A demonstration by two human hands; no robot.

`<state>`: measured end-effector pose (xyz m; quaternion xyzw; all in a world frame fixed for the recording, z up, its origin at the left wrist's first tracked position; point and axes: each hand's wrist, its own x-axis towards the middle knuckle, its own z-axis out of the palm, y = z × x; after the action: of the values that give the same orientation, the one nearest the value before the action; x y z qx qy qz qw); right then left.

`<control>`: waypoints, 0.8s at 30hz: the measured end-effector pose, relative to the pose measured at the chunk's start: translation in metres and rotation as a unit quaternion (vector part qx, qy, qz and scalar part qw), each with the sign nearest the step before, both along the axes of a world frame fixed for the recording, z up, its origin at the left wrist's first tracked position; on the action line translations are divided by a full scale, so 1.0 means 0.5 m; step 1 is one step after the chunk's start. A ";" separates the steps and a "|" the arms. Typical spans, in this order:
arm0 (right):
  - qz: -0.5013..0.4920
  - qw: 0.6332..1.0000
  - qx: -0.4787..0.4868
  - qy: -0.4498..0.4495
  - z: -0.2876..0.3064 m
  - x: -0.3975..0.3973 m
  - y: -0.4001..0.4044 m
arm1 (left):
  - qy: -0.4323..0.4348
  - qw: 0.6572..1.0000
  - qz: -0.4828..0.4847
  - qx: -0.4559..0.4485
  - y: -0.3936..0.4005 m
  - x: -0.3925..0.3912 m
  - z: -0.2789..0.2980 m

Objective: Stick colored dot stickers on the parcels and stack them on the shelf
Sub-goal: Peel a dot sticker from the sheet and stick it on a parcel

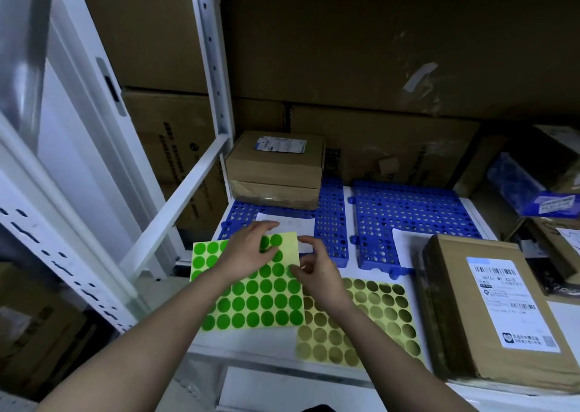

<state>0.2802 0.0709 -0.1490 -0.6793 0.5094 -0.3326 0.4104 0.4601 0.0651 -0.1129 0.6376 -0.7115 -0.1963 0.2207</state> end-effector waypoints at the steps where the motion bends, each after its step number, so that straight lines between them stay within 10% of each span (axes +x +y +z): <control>1: 0.000 1.000 -0.010 -0.002 0.003 -0.001 0.002 | 0.026 0.999 0.008 0.024 -0.009 0.004 0.006; 24: 0.038 0.991 0.054 -0.112 0.016 0.005 -0.008 | 0.026 0.998 0.002 0.050 -0.053 0.004 0.023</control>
<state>0.2828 0.0667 -0.1412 -0.6334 0.4510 -0.3626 0.5138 0.4621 0.0385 -0.1013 0.6438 -0.6935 -0.2478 0.2078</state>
